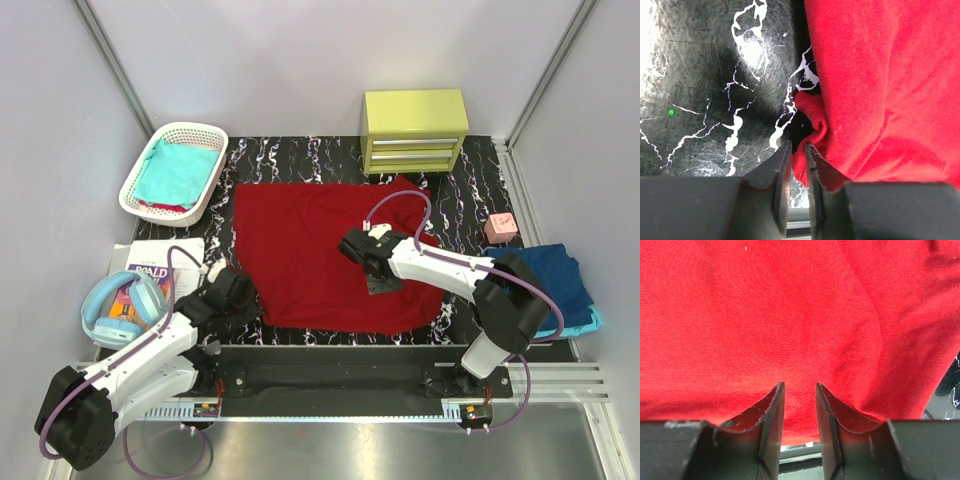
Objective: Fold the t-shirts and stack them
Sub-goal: Flatten out the tshirt
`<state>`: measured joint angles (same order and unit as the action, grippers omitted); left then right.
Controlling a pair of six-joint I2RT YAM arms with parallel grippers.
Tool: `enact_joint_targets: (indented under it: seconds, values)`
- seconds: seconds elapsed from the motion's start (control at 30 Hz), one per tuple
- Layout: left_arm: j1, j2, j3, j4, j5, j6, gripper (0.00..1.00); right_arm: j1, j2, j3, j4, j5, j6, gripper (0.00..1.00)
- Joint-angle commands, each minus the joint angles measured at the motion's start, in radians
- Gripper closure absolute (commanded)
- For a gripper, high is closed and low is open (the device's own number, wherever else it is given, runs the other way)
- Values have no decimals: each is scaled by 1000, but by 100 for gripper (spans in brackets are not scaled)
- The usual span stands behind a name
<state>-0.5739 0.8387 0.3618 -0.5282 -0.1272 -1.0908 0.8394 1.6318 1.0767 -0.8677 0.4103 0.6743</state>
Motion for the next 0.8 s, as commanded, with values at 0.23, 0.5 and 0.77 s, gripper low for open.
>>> enact_joint_targets:
  seconds: [0.23, 0.5, 0.77]
  values:
    - [3, 49, -9, 68, 14, 20, 84, 1, -12, 0, 1, 39, 7, 62]
    - [3, 89, -6, 93, 23, 31, 100, 1, -15, -11, 1, 41, 10, 62]
    - [3, 63, 48, -18, 37, 66, 100, 0, 13, 28, 7, 74, 2, 63]
